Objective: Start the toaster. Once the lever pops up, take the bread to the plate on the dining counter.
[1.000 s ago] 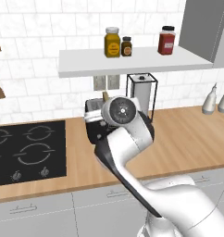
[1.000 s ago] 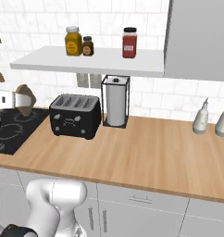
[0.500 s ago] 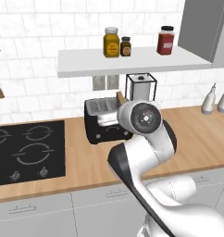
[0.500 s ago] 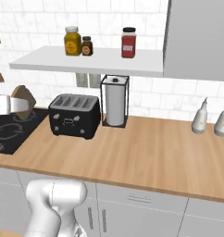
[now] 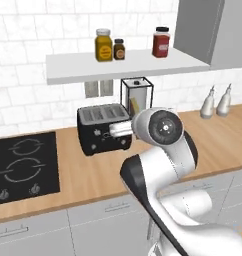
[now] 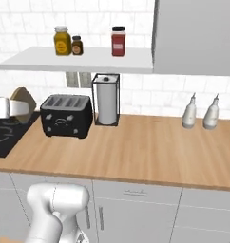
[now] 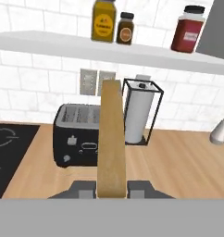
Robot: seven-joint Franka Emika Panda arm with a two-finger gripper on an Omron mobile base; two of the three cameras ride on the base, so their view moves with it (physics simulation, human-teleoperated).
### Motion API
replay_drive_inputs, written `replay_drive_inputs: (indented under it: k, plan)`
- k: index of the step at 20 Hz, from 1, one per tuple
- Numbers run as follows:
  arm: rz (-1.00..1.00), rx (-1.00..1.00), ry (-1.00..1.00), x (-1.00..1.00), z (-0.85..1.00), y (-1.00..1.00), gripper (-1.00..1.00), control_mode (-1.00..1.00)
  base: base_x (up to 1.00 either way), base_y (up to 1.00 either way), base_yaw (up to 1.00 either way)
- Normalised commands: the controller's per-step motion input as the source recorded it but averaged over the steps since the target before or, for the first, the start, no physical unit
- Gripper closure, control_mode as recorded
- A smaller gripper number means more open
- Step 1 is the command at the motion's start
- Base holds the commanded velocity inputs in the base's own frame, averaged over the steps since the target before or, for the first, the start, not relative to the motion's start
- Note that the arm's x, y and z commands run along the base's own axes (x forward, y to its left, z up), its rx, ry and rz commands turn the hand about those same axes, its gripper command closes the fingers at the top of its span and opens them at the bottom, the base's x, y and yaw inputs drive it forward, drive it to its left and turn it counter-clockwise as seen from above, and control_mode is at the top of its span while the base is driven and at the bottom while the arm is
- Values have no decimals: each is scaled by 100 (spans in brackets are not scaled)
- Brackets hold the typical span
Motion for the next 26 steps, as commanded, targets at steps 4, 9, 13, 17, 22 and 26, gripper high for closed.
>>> replay_drive_inputs:
  k: [4, 9, 13, 17, 22, 26]
  plan:
    - [0, 0, 0, 0, 0, 0, 100, 100, -33, 0, -79]
    - [0, 0, 0, 0, 0, 0, 100, 100, -5, 8, -94]
    - [0, 0, 0, 0, 0, 0, 100, 100, 0, 1, -100]
    - [0, 0, 0, 0, 0, 0, 100, 100, 0, 0, -100]
    - [0, 0, 0, 0, 0, 0, 100, 100, 0, 0, -100]
    - [0, 0, 0, 0, 0, 0, 100, 100, 0, 0, -100]
